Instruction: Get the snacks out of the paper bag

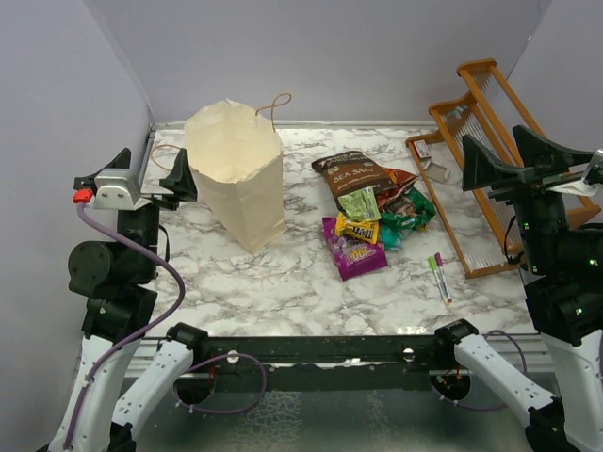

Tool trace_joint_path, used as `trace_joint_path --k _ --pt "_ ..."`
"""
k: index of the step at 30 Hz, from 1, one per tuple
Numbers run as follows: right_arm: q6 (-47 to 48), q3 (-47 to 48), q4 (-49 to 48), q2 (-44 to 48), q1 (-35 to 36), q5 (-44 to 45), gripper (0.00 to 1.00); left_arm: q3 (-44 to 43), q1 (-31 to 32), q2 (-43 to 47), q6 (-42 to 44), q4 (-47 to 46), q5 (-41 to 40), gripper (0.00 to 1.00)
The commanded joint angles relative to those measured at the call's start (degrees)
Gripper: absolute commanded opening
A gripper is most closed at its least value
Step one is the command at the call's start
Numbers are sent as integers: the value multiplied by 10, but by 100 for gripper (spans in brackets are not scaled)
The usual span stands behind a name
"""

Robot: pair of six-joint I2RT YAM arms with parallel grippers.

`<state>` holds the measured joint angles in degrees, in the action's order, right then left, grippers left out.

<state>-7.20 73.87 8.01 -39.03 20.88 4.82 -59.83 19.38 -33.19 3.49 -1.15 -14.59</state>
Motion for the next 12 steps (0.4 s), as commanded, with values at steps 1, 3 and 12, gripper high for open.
trace_joint_path --k 1,3,12 --pt "14 8 26 -5 -3 51 99 6 3 6 11 -18 -4 100" --pt "10 9 28 -11 -3 58 99 4 4 5 10 -18 -3 100" --pt "0 17 50 -36 -3 118 99 8 3 3 8 -17 -4 100"
